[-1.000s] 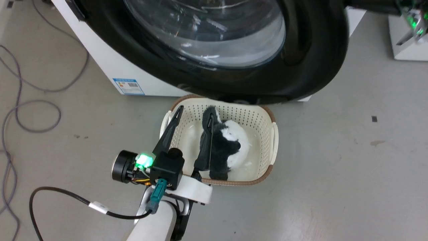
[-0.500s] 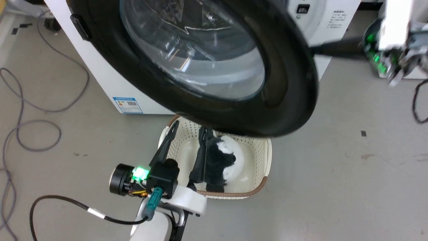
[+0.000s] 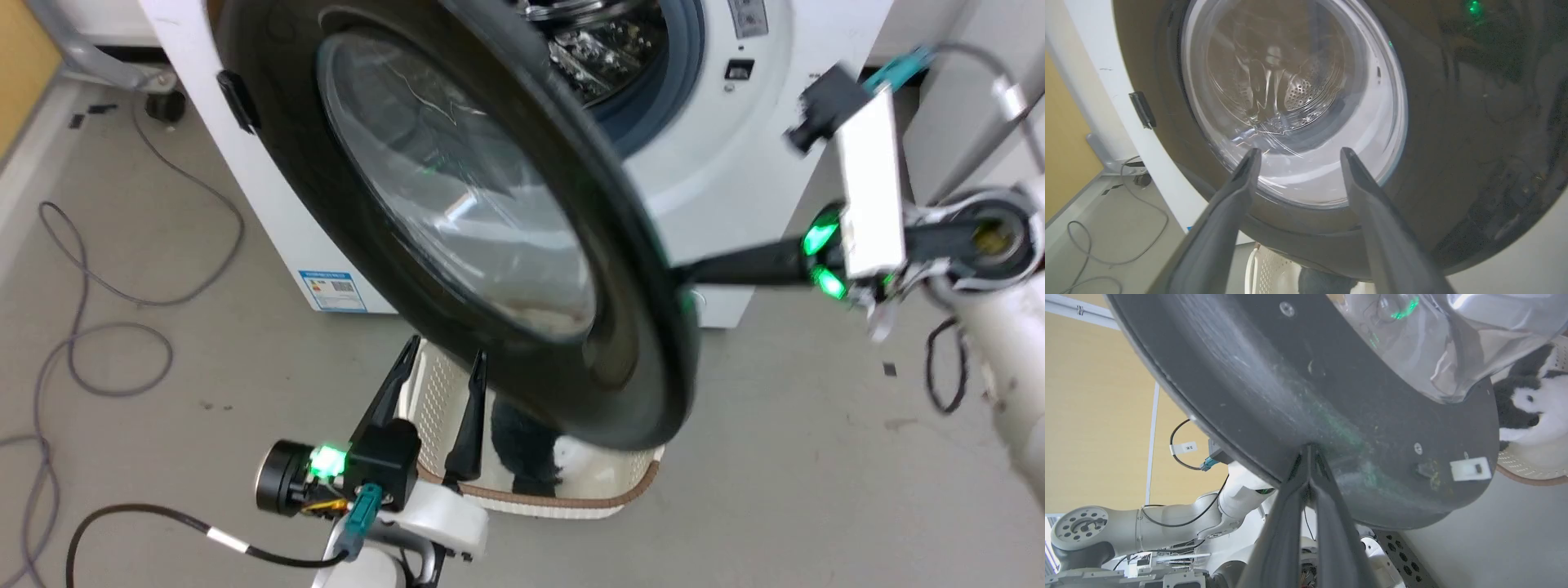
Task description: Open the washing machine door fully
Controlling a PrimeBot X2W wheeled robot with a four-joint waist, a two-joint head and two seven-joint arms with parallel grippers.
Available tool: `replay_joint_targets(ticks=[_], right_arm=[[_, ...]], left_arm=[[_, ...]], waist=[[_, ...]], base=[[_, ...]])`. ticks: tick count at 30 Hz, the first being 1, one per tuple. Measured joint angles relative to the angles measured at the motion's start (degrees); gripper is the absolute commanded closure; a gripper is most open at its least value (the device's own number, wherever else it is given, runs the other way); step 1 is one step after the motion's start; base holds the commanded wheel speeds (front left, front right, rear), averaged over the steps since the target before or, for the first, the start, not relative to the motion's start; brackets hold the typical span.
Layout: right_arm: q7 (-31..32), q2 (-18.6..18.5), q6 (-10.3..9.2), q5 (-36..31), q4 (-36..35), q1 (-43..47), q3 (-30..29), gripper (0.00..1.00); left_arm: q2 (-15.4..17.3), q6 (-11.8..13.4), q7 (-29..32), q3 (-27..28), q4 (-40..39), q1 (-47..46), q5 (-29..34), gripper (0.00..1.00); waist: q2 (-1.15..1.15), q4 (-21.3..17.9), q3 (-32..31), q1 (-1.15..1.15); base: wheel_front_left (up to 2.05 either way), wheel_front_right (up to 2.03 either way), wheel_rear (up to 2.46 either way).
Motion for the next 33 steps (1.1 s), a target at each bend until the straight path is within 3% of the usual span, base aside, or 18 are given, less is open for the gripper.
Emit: replay_joint_targets(ticks=[11, 14, 17, 18, 19, 20, 21, 22, 23, 29, 33], right_arm=[[-2.90, 0.24, 0.01, 4.27, -7.33, 6.61, 4.37, 1.00], [-6.82, -0.86, 0.01, 5.71, -8.36, 8.50, 4.14, 1.00], [-15.47, -1.85, -0.01, 6.46, -10.65, 11.75, 1.24, 1.00], [-18.75, -2.02, -0.01, 6.45, -11.82, 13.18, 0.12, 0.84], [-22.32, -2.08, -0.01, 6.45, -12.73, 14.74, -1.12, 0.84], [-25.42, -2.25, -0.01, 6.44, -13.76, 16.67, -2.24, 0.58], [-28.08, -2.50, -0.01, 6.38, -14.99, 18.85, -3.05, 0.53], [-30.80, -2.71, -0.01, 6.26, -16.05, 21.29, -3.86, 0.09], [-33.42, -2.77, -0.01, 6.28, -16.95, 23.75, -4.67, 0.00], [-48.48, -2.59, -0.02, 6.15, -20.73, 38.51, -9.67, 0.00], [-61.14, -1.01, -0.02, 3.56, -19.71, 46.96, -12.90, 0.00]], left_arm=[[0.26, -0.01, 0.01, 1.49, 0.04, 2.42, -0.09, 0.00], [0.26, 0.00, 0.00, 1.58, 0.03, 2.57, -0.09, 0.00], [0.22, 0.02, 0.00, 1.70, -0.12, 2.72, -0.11, 0.00], [0.22, 0.05, 0.00, 1.80, -0.16, 2.88, -0.12, 0.00], [0.21, 0.07, 0.00, 1.94, -0.20, 3.05, -0.19, 0.00], [0.21, 0.08, 0.00, 2.12, -0.24, 3.31, -0.25, 0.00], [0.22, 0.08, 0.01, 2.27, -0.31, 3.63, -0.36, 0.00], [0.21, 0.10, 0.01, 2.49, -0.36, 3.82, -0.42, 0.00], [0.21, 0.13, 0.00, 2.79, -0.44, 3.89, -0.49, 0.00], [0.48, 0.30, 0.00, 4.16, -0.70, 4.44, -0.52, 0.00], [0.81, 0.30, 0.00, 5.12, -0.69, 5.52, -0.52, 0.00]], waist=[[0.00, 1.57, -2.19, 0.00], [0.00, 1.69, -2.66, 0.00], [0.00, 1.72, -3.19, 0.00], [0.00, 1.65, -3.34, 0.00], [0.00, 1.53, -3.51, 0.00], [0.00, 1.36, -3.70, 0.00], [0.00, 1.14, -3.82, 0.00], [0.00, 0.88, -3.92, 0.00], [0.00, 0.58, -4.01, 0.00], [0.00, -1.24, -4.72, 0.01], [0.00, -2.10, -5.51, 0.01]], base=[[0.00, 0.00, 0.00], [0.00, 0.00, 0.00], [0.00, 0.00, 0.00], [0.00, 0.00, 0.00], [0.00, 0.00, 0.00], [0.00, 0.00, 0.00], [0.00, 0.00, 0.00], [0.00, 0.00, 0.00], [0.00, 0.00, 0.00], [0.00, 0.00, 0.00], [0.00, 0.00, 0.00]])
